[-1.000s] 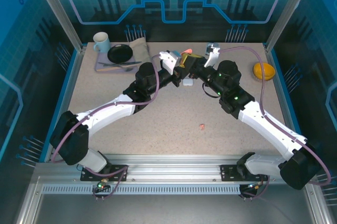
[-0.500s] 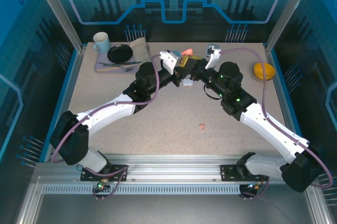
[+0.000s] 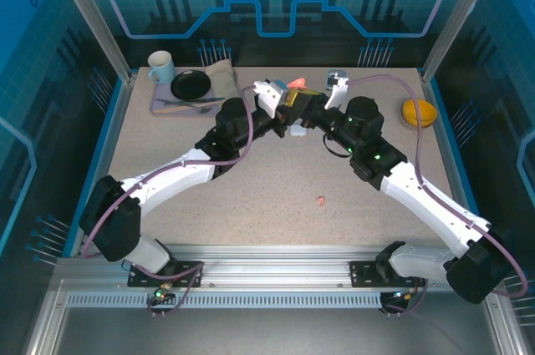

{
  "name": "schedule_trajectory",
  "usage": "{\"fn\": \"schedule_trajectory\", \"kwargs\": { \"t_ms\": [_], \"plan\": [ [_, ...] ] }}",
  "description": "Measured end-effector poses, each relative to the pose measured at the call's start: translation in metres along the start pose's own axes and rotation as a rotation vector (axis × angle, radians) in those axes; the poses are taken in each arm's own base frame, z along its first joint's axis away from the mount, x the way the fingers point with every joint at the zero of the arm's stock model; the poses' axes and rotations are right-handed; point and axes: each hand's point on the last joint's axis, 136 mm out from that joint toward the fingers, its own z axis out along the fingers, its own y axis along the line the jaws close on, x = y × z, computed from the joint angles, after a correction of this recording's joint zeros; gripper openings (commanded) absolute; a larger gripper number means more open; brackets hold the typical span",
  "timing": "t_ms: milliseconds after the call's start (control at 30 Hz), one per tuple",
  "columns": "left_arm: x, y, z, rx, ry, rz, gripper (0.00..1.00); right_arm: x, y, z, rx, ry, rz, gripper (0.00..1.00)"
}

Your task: Insert wireless bluetooth earbuds into charging case

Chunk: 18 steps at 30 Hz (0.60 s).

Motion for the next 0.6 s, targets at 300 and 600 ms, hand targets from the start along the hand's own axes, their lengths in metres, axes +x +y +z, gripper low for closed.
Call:
{"fn": "schedule_trajectory", "kwargs": {
  "t_ms": [300,600],
  "plan": [
    [0.0032,0.0017,0.0001,-0.008,0.012,-0.002,0.0,0.0032,-0.0002,0.002,0.003,0.024,-0.015,0.29],
    [0.0034,0.0015,0.0004,-0.007,0.012,-0.003,0.0,0.0016,0.0021,0.0013,0.006,0.039,-0.014,0.33]
  ]
}}
